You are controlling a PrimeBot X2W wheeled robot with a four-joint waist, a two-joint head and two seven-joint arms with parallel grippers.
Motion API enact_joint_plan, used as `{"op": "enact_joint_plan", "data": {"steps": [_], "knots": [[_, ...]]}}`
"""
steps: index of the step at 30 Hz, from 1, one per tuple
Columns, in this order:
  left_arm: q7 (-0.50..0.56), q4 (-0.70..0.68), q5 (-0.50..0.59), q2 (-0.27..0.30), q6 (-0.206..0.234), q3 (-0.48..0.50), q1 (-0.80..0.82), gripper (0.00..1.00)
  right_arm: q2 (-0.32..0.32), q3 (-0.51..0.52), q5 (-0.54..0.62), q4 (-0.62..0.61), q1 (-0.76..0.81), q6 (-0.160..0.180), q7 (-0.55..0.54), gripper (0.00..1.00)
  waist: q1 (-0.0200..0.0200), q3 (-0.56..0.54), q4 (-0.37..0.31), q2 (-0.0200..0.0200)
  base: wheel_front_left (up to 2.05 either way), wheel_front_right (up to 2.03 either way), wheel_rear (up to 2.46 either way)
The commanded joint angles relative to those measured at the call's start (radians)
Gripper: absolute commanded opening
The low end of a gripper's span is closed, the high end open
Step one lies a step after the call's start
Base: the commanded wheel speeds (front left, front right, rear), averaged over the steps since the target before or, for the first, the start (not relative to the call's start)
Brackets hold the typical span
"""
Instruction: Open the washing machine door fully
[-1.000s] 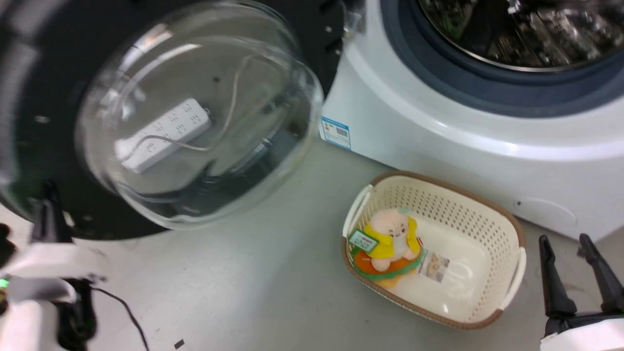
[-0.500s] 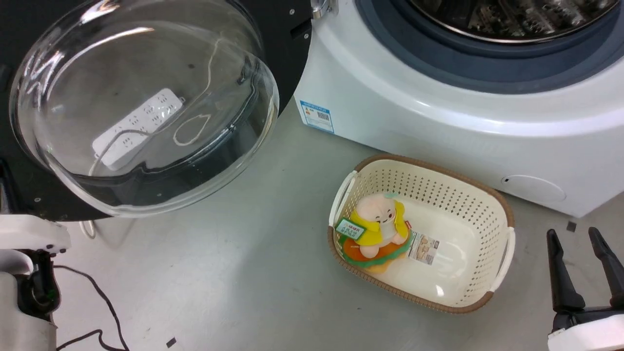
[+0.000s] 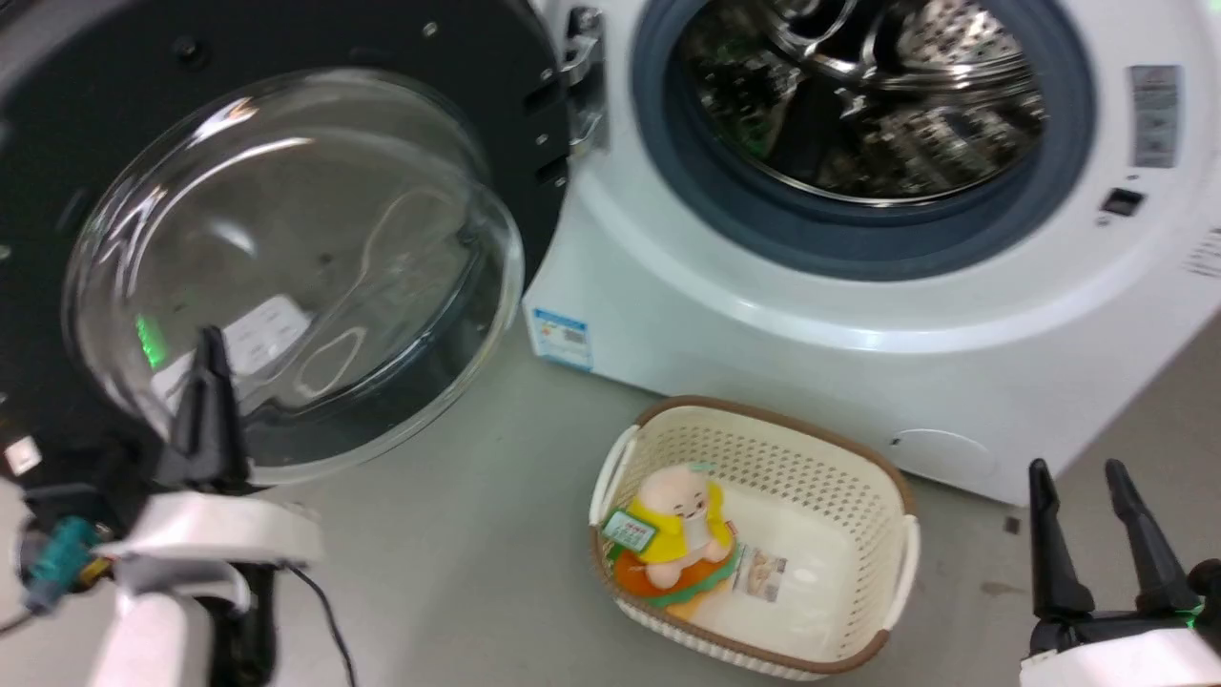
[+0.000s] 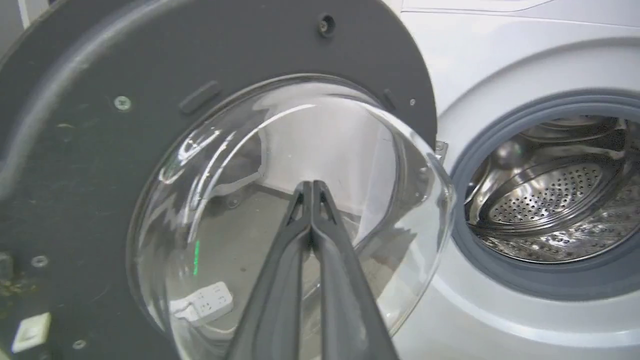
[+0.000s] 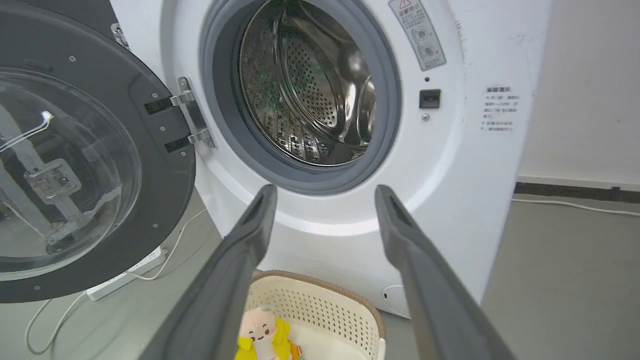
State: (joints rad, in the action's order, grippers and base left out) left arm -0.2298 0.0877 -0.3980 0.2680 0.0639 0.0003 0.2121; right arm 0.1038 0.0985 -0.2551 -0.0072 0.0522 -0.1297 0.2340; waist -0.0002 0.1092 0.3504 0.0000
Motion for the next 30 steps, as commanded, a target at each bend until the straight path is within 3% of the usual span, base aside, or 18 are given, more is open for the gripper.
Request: {"op": "enact_joint_plan", "data": {"steps": [1, 7, 16, 18, 30], "knots": [[0.004, -0.016, 0.006, -0.01, 0.006, -0.01, -0.02, 0.0, -0.006, -0.003, 0.004, 0.003, -0.008, -0.001, 0.007, 1.0, 0.0002, -0.038, -0.044, 0.0, 0.0, 0.0, 0.0], [0.013, -0.063, 0.028, -0.064, 0.021, -0.084, -0.12, 0.0, -0.026, -0.014, 0.053, -0.017, 0.014, -0.001, 0.02, 1.0, 0.0002, -0.087, -0.129, 0.0, 0.0, 0.0, 0.0], [-0.014, -0.013, 0.066, -0.122, 0.023, -0.166, -0.2, 0.0, -0.045, -0.032, 0.073, -0.019, 0.054, -0.001, 0.026, 1.0, 0.0002, -0.115, -0.239, 0.0, 0.0, 0.0, 0.0], [-0.018, 0.0, 0.088, -0.124, 0.032, -0.178, -0.209, 1.0, -0.046, -0.036, 0.076, -0.017, 0.058, -0.001, 0.026, 1.0, 0.0002, -0.113, -0.257, 0.0, 0.0, 0.0, 0.0], [-0.03, 0.069, 0.148, -0.132, 0.041, -0.213, -0.233, 1.0, -0.052, -0.037, 0.073, 0.017, 0.063, -0.001, 0.027, 1.0, 0.0002, -0.101, -0.294, 0.0, 0.0, 0.0, 0.0]]}}
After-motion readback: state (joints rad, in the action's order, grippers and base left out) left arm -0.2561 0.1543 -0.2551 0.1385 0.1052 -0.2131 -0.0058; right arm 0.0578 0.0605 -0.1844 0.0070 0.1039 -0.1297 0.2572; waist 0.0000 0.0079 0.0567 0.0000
